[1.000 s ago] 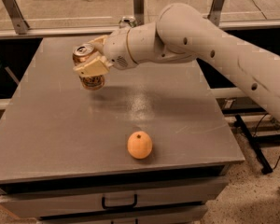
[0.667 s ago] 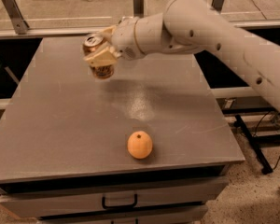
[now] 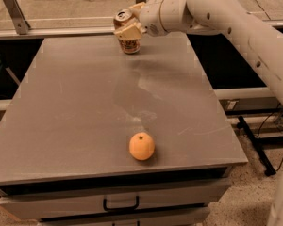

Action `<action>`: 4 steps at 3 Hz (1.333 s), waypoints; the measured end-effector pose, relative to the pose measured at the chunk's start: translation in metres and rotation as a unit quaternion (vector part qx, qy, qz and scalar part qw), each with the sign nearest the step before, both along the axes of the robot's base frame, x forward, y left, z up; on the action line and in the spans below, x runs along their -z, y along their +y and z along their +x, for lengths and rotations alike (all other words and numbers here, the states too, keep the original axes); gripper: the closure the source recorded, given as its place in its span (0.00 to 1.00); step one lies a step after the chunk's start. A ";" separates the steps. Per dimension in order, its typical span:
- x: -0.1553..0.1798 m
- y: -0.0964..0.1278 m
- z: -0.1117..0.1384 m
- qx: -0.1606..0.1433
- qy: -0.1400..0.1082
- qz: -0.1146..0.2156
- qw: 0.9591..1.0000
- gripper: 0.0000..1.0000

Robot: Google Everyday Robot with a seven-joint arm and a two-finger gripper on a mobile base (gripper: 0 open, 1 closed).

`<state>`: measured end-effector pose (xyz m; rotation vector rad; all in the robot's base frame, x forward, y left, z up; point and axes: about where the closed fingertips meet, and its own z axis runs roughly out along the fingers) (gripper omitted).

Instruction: Move orange can near 7up can

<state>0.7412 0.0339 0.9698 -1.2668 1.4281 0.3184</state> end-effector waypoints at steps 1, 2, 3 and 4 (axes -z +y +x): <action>0.011 -0.031 0.034 0.044 0.009 -0.015 0.999 1.00; 0.022 -0.055 0.052 0.079 0.019 -0.022 0.996 1.00; 0.033 -0.065 0.062 0.091 0.031 -0.006 0.995 0.82; 0.041 -0.060 0.071 0.087 0.040 0.008 0.995 0.59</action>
Offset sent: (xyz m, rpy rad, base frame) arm 0.0696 -0.0907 -0.0323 -0.0613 0.0606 -0.2510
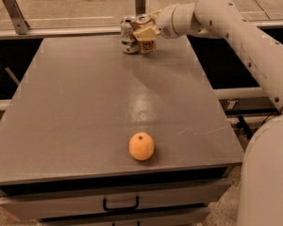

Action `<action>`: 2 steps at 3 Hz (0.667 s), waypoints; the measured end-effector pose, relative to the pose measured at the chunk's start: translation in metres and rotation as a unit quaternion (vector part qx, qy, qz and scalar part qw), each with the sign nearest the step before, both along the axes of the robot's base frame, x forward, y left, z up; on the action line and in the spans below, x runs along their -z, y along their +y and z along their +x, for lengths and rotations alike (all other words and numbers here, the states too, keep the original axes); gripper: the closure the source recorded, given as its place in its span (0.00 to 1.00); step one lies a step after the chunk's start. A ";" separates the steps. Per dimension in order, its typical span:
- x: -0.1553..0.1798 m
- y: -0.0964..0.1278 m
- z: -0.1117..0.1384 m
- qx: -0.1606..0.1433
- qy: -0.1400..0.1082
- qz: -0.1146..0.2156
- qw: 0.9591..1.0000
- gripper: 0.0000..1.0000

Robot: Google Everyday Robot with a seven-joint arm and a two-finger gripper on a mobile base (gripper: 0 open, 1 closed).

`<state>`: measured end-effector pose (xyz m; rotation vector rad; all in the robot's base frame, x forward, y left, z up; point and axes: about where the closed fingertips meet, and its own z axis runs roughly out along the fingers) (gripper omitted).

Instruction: Move orange can near 7up can

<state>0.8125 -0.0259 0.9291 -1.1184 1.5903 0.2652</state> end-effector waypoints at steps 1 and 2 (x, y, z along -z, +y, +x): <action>0.004 0.000 0.004 0.003 0.004 0.008 1.000 0.36; 0.006 0.000 0.003 0.006 0.008 0.012 1.000 0.12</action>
Offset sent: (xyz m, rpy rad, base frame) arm 0.0016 -0.0077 -0.0047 0.0319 0.0183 -0.0279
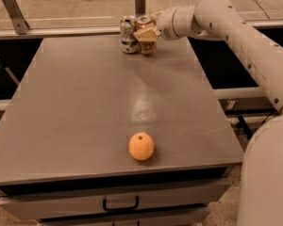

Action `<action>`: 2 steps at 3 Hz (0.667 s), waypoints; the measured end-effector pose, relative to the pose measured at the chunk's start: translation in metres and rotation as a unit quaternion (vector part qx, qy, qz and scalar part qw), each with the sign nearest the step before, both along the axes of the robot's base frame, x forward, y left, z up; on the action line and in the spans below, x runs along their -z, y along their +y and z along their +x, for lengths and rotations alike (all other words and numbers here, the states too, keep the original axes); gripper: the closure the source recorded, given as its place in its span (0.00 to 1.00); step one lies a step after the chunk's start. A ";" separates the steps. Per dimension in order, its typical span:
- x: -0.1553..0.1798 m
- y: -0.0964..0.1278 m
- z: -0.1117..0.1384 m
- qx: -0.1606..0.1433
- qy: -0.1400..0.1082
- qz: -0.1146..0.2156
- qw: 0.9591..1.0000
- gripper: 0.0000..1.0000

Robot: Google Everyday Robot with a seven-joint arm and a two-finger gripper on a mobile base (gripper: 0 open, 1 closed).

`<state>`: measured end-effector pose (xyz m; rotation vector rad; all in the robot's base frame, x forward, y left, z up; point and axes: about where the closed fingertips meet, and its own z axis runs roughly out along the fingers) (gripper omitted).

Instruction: Move orange can near 7up can

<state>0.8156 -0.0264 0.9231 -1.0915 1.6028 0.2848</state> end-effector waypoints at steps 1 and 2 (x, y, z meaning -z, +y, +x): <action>0.002 0.002 -0.005 -0.003 0.003 0.006 1.000 0.00; 0.001 -0.003 -0.014 0.001 0.001 0.013 1.000 0.00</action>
Offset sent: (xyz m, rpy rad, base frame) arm -0.0269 -0.0162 0.0035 0.0439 -0.0093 -0.0243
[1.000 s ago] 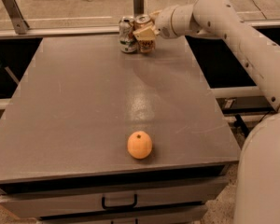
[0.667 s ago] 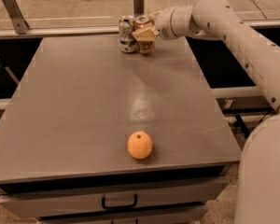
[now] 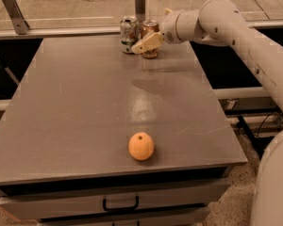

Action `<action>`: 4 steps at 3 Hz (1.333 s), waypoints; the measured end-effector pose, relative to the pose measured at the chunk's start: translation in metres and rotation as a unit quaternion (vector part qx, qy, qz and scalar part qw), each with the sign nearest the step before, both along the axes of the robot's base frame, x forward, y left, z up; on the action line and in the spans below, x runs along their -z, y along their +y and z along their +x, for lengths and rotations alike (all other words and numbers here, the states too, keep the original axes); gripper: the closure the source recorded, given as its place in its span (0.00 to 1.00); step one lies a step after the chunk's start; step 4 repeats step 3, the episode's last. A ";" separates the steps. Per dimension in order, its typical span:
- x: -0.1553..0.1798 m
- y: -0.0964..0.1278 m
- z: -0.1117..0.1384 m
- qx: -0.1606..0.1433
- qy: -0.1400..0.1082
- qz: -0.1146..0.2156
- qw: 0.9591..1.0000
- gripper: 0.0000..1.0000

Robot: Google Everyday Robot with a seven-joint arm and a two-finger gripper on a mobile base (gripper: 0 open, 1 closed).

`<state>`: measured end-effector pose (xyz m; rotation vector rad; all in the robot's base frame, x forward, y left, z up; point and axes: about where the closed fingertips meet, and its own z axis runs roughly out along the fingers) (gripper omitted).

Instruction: Move orange can near 7up can

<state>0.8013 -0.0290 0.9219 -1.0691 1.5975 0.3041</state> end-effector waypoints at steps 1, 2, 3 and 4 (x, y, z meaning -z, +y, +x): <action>-0.028 -0.029 -0.030 0.002 -0.031 -0.007 1.000 0.00; -0.074 -0.092 -0.079 0.025 -0.078 -0.042 0.996 0.00; -0.080 -0.111 -0.085 0.039 -0.083 -0.047 0.995 0.00; -0.080 -0.111 -0.085 0.039 -0.083 -0.047 0.995 0.00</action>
Offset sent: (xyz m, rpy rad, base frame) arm -0.1537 -0.1904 0.1509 -0.1885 -0.2920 -0.1364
